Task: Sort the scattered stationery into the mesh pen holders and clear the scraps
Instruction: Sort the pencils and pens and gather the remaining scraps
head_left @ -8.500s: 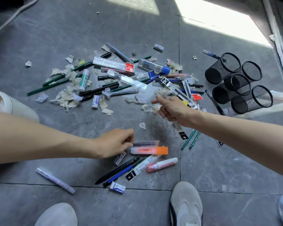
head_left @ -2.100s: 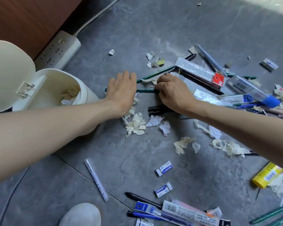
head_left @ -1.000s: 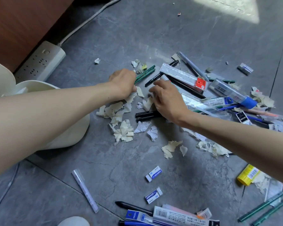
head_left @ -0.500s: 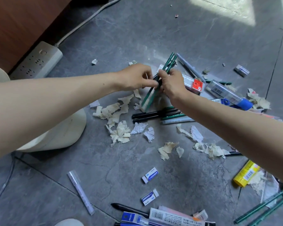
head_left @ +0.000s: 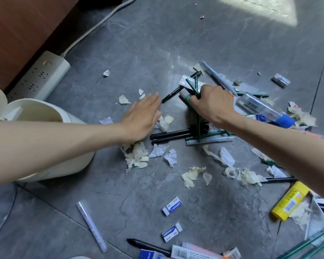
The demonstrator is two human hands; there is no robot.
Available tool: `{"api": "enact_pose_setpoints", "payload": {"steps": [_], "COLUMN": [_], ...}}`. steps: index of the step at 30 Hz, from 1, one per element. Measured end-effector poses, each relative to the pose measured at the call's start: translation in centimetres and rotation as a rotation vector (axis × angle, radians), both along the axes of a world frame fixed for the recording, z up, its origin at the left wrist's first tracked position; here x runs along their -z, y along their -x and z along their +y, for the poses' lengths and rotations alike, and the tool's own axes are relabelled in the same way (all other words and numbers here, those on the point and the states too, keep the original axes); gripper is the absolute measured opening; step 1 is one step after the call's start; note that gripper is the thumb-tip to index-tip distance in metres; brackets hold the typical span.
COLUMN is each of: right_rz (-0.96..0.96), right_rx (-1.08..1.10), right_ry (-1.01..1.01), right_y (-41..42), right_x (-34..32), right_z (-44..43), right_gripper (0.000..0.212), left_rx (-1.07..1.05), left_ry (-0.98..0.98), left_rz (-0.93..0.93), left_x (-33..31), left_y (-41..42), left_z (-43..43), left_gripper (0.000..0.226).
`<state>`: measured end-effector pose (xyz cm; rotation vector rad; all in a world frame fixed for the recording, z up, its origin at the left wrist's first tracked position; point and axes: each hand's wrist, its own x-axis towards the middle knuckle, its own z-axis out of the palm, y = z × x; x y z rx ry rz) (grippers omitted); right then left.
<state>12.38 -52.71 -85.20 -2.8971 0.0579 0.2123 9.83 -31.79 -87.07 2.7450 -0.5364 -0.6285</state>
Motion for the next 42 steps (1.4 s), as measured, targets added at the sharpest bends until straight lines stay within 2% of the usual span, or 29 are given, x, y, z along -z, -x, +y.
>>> {"api": "enact_pose_setpoints", "payload": {"steps": [2, 5, 9, 12, 16, 21, 23, 26, 30, 32, 34, 36, 39, 42], "right_rz": [-0.051, -0.104, -0.153, -0.195, -0.16, -0.171, -0.182, -0.165, -0.139, -0.133, -0.143, -0.137, -0.086, -0.027], "right_rx": [-0.003, 0.011, -0.004, -0.052, -0.118, -0.24, -0.285, -0.326, -0.404, -0.408, -0.425, -0.436, -0.399, -0.353], "right_ry": [0.002, -0.078, -0.113, -0.095, -0.088, -0.14, -0.196, -0.305, -0.317, -0.333, -0.312, -0.286, -0.289, -0.354], "right_y": [0.1, 0.3, 0.7, 1.2, 2.2, 3.2, 3.5, 4.6, 6.7, 7.4, 7.7, 7.8, 7.7, 7.5], "right_x": [0.5, 0.8, 0.7, 0.5, 0.3, 1.0, 1.6, 2.0, 2.7, 2.8, 2.7, 2.5, 2.1, 1.8], "right_z": [0.1, 0.8, 2.0, 2.9, 3.5, 3.7, 4.1, 4.8, 4.7, 4.4, 4.0, 3.6, 2.9, 2.6], "right_gripper": [0.028, 0.035, 0.038, 0.03, 0.034, 0.035, 0.034, 0.041, 0.048, 0.045, 0.035, 0.028, 0.027, 0.042], "left_rx": [-0.013, -0.301, -0.712, -0.847, -0.769, -0.42, -0.317, -0.23, -0.147, -0.151, -0.169, -0.278, -0.536, -0.667], "left_ry": [0.06, 0.16, 0.008, -0.057, -0.058, 0.092, 0.096, 0.085, 0.121, 0.164, 0.144, 0.08, -0.052, -0.027], "left_rz": [-0.048, -0.195, -0.183, -0.09, -0.01, -0.012, -0.02, -0.019, 0.013, -0.006, -0.127, -0.236, -0.179, -0.088], "left_x": [-0.2, -1.0, -1.3, -0.7, 0.1, 0.6, 0.8, 0.9, 0.4, 0.0, -0.5, -0.6, -0.1, 0.7], "left_y": [1.6, 0.0, -4.5, -6.8, -7.0, -1.9, -0.2, 2.1, 5.8, 7.1, 7.7, 7.6, 7.0, 6.8], "left_z": [0.3, 0.6, 1.6, 2.7, 3.0, -0.2, -0.9, -0.9, -0.4, 0.1, 0.7, 1.4, 2.8, 2.9], "left_gripper": [0.051, 0.041, 0.044, 0.056, 0.057, 0.055, 0.054, 0.052, 0.051, 0.049, 0.049, 0.051, 0.055, 0.059]}}
